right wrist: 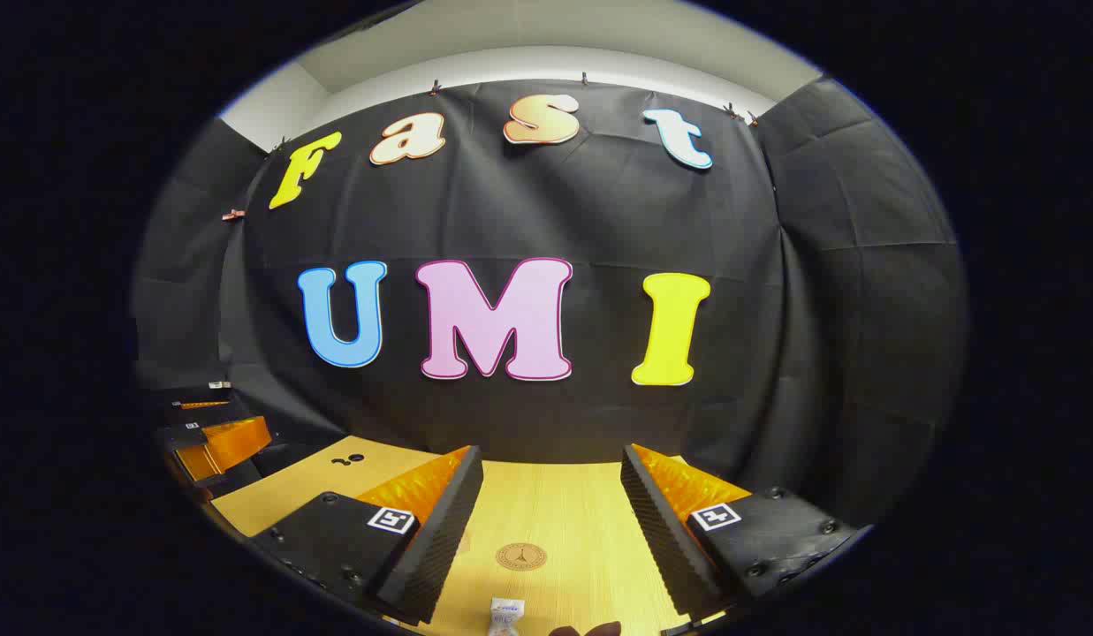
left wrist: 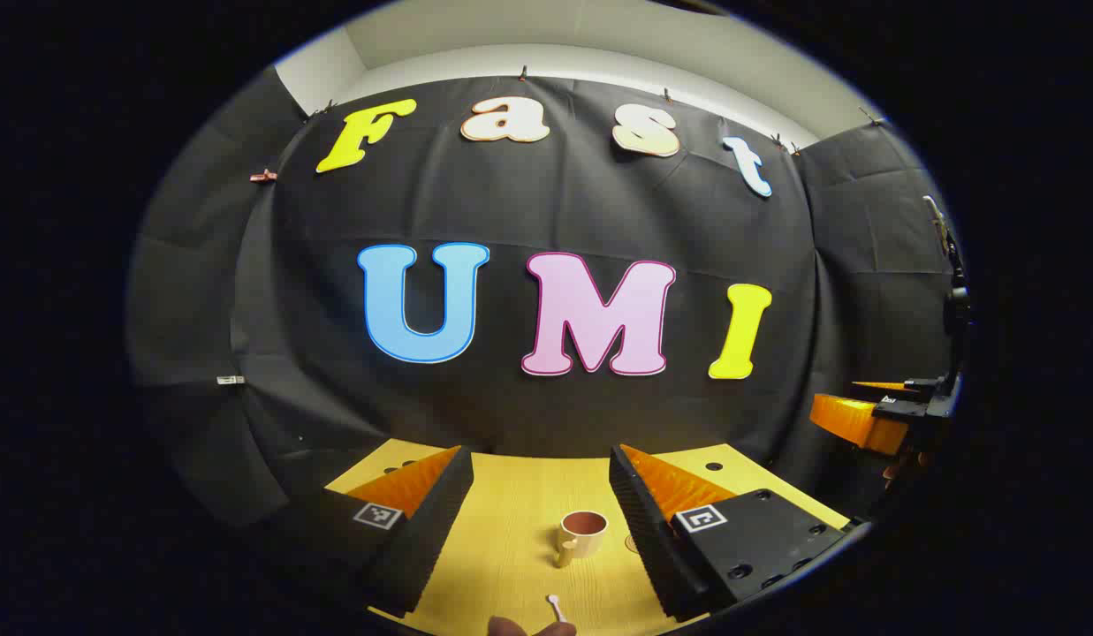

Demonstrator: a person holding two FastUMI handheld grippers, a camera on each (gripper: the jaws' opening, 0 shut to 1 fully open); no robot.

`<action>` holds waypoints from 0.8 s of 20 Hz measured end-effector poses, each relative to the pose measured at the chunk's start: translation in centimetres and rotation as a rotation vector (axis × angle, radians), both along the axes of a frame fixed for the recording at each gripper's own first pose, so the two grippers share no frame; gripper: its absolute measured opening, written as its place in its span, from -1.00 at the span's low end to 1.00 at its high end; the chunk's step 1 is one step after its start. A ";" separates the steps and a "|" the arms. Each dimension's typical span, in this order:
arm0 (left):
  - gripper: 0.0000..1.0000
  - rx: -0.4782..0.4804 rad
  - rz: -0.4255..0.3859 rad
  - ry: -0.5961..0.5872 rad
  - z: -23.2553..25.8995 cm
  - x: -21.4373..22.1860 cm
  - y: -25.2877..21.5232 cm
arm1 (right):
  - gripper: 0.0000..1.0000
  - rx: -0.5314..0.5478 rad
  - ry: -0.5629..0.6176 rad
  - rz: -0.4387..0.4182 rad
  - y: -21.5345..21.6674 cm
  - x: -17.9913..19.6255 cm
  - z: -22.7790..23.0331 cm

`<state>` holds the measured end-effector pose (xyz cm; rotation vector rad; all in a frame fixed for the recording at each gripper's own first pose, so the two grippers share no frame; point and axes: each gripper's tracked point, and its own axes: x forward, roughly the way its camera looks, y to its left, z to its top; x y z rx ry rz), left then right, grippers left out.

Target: Put the toothbrush and toothpaste on the desktop into the cup, then pick up the cup and place it on the coaster on the desktop.

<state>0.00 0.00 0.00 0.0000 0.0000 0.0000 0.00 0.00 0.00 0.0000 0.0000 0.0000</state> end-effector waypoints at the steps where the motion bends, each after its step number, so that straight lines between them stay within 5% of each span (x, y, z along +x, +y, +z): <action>1: 0.92 0.002 0.002 0.000 0.1 0.1 0.1 | 0.93 -0.001 0.001 0.002 0.0 0.0 -0.1; 16: 0.92 0.009 0.006 0.027 -0.9 0.0 -0.2 | 0.93 -0.003 0.038 0.022 0.2 0.2 -1.5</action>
